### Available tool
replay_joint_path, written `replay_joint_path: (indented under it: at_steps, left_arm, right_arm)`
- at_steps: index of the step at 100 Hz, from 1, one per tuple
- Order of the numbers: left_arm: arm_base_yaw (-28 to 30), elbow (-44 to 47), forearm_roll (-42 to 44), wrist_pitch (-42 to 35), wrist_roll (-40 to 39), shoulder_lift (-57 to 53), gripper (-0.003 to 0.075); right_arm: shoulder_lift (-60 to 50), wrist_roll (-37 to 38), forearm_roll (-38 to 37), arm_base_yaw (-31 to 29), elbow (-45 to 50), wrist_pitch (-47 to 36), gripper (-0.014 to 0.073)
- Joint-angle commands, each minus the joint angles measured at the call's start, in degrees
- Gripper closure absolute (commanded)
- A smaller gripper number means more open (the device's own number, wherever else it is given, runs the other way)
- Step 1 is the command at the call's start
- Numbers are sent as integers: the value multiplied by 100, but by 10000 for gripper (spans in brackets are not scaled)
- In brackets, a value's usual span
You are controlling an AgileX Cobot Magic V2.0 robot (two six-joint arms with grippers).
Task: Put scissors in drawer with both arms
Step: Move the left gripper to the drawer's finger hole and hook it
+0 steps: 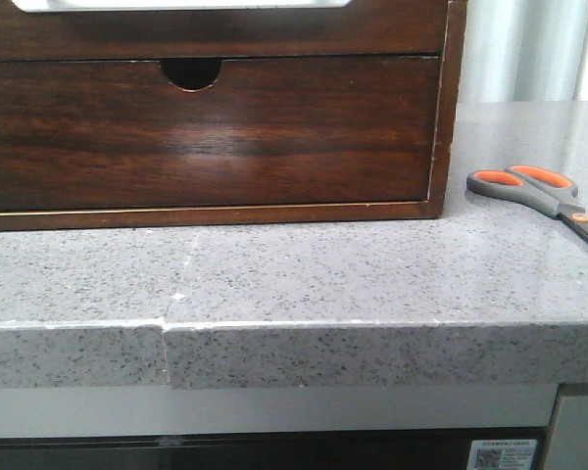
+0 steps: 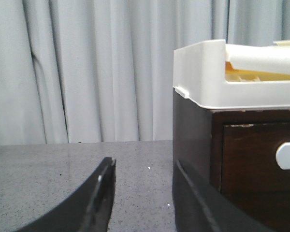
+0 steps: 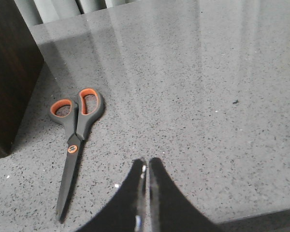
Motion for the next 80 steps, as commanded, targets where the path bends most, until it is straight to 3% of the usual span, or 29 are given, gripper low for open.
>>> replay_joint_path:
  at_steps: [1, 26, 47, 64, 80]
  left_arm:
    - [-193, -196, 576, -505, -15, 231, 438]
    - [-887, -561, 1666, -586, -15, 927, 439]
    - [-1449, -783, 3041, -932, -15, 1655, 439]
    - [-1928, -870, 4654, -1399, -15, 2244, 438]
    - [-2339, -1040, 5418, -1389, 25, 2732, 438]
  right_arm:
    - [85, -68, -10, 11, -191, -409, 635]
    - [85, -68, -10, 11, -191, -409, 635]
    - [85, -68, -10, 11, -191, -409, 635]
    - [85, -68, -10, 11, -191, -409, 635]
    - [85, -68, -10, 11, -191, -396, 635]
